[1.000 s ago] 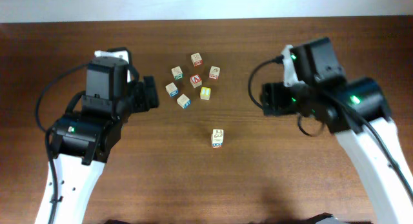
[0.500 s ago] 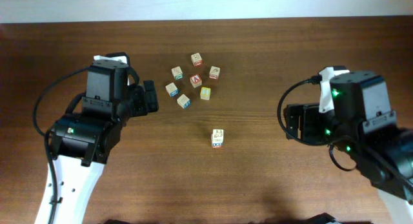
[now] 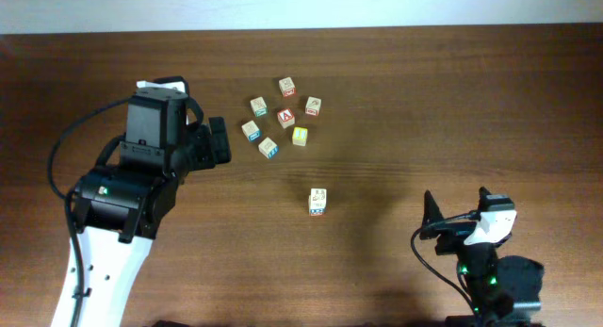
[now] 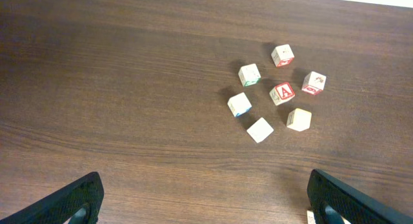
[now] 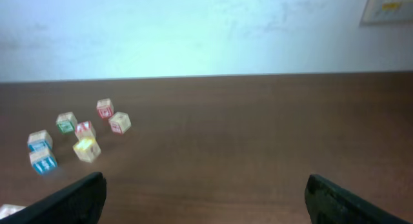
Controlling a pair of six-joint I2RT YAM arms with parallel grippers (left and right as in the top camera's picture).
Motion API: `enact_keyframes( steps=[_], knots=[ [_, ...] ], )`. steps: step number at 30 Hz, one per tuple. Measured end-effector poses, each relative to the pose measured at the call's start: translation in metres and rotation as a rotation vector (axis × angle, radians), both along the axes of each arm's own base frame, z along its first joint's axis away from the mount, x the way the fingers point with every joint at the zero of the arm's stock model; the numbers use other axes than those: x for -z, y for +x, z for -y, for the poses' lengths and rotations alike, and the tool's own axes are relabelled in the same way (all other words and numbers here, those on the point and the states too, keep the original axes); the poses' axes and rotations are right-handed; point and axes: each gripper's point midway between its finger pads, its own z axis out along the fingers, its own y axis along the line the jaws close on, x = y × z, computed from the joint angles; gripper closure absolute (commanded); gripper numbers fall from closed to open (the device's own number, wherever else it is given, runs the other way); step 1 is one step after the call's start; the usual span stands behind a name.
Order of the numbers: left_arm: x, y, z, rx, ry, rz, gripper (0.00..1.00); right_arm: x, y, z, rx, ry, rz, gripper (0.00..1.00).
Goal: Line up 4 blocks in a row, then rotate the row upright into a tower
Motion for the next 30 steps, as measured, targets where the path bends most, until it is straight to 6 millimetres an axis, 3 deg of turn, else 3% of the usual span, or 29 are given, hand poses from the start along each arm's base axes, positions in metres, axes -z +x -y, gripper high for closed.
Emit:
enact_keyframes(
  steps=[5, 24, 28, 30],
  knots=[
    [0.0, 0.0, 0.0, 0.0, -0.001, 0.002, 0.01, 0.036, 0.005, 0.0, 0.0, -0.004, 0.055, 0.02],
    [0.0, 0.0, -0.001, -0.004, 0.004, 0.001, 0.01, 0.035, 0.005, -0.003, -0.013, -0.011, 0.071, 0.02],
    [-0.002, -0.006, -0.018, -0.066, 0.062, 0.023, 0.01, 0.035, 0.005, -0.003, -0.013, -0.011, 0.072, 0.02],
    [-0.006, -0.007, -0.028, -0.085, 0.036, 0.186, 0.01, 0.035, 0.005, -0.003, -0.013, -0.012, 0.073, 0.02]
  ],
)
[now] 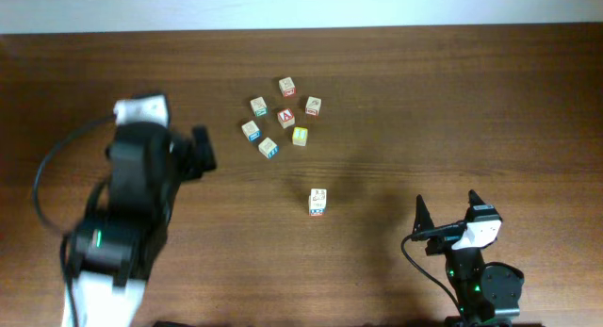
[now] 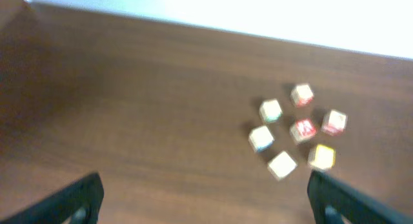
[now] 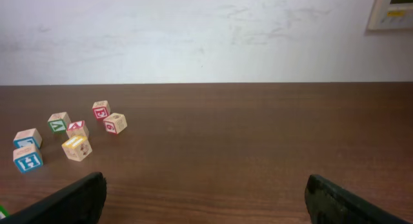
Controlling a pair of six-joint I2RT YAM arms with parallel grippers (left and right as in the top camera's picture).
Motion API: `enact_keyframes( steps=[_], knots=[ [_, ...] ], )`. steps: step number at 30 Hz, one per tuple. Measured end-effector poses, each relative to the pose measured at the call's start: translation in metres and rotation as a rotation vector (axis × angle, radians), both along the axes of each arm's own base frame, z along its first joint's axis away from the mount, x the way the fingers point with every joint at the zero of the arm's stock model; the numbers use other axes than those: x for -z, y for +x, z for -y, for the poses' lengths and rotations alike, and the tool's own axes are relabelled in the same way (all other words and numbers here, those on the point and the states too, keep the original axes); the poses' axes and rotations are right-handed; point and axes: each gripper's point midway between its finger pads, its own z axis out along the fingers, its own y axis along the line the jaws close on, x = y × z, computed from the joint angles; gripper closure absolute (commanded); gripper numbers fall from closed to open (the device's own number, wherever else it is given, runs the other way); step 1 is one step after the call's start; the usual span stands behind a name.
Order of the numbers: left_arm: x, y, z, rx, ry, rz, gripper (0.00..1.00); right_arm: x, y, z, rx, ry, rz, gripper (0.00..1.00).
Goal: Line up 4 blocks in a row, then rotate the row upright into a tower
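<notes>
Several small lettered wooden blocks sit in a loose cluster [image 1: 283,118] at the back middle of the table; they also show as the cluster [image 2: 297,130] and the cluster [image 3: 71,133]. One more block [image 1: 318,202] stands alone nearer the front. My left gripper [image 1: 201,150] is open and empty, left of the cluster and well apart from it; the left wrist view is blurred and has the gripper [image 2: 206,204] wide open over bare wood. My right gripper [image 1: 448,214] is open and empty at the front right, far from all blocks, and shows wide open as the gripper [image 3: 205,198].
The brown wooden table [image 1: 452,91] ends at a white wall [image 3: 206,30] along its back edge. The left arm's cable [image 1: 47,176] loops out at the left side.
The left arm has drawn back to the left and towards the front, its camera now tilted up and blurred. The right arm has shifted slightly towards the front. No block has moved.
</notes>
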Motion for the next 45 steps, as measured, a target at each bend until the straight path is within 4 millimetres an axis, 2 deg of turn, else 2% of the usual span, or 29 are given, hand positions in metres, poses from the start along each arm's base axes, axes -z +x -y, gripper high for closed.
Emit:
enact_keyframes(
  steps=[1, 2, 4, 5, 8, 12, 14, 45],
  knots=[
    [0.006, -0.017, -0.008, 0.013, 0.004, 0.085, 0.01, 0.0, 0.0, 0.0, 0.0, 0.0, 0.001, 0.02],
    [0.004, -0.024, -0.009, 0.05, 0.01, 0.2, 0.01, -0.001, 0.0, 0.0, 0.0, -0.001, 0.003, 0.02],
    [0.017, -0.039, -0.007, 0.138, 0.065, 0.401, 0.01, -0.001, 0.0, 0.001, 0.003, -0.002, 0.005, 0.02],
    [0.036, -0.051, -0.006, 0.178, 0.114, 0.462, 0.01, 0.0, 0.0, 0.001, 0.004, -0.001, 0.004, 0.02],
    [0.079, -0.067, -0.005, 0.234, 0.209, 0.541, 0.01, -0.001, 0.0, 0.001, 0.004, -0.002, 0.005, 0.02],
    [0.107, -0.072, -0.006, 0.257, 0.283, 0.563, 0.01, -0.001, 0.0, 0.001, 0.004, -0.002, 0.005, 0.02],
    [0.128, -0.075, -0.006, 0.275, 0.305, 0.51, 0.01, -0.001, 0.0, 0.001, 0.004, -0.002, 0.005, 0.02],
    [0.129, -0.075, -0.006, 0.283, 0.321, 0.508, 0.01, -0.001, 0.0, 0.001, 0.004, -0.002, 0.005, 0.02]
  ],
)
